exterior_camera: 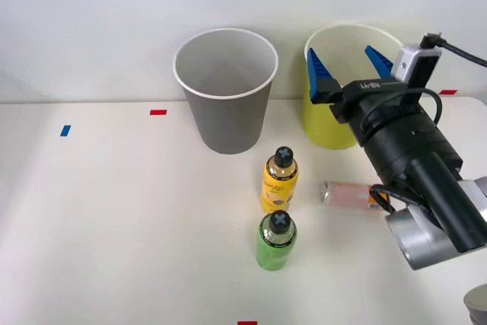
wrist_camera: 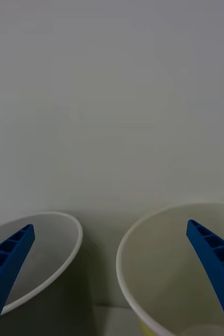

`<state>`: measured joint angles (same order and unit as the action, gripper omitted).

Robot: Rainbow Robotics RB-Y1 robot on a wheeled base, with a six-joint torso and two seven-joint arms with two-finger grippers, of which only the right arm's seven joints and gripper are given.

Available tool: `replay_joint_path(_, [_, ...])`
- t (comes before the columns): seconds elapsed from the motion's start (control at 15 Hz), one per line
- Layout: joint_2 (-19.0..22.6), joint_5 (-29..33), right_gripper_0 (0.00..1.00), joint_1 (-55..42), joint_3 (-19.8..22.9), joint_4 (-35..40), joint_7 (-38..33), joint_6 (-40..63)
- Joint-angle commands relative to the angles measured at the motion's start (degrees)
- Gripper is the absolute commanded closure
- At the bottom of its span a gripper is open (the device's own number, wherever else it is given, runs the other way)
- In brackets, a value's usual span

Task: Put cans in the gray bin, plastic bottles in the light green bin

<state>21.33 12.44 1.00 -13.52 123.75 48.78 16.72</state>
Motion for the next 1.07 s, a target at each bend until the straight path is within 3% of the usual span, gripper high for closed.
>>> replay_joint_path(0.07, [-4.4,4.8,0.0,-5.4,0.9,0.3,0.3,-1.2])
replay_joint_path(0.33, [-7.7,4.8,0.0,-13.4,2.6,0.6,0.4,-5.2])
replay_joint_path(0.87, [-6.3,2.2,0.0,-29.8,4.8,0.9,1.7,-17.6])
replay_joint_path(1.07, [-7.6,1.9,0.0,-37.4,5.4,0.9,12.2,-23.4])
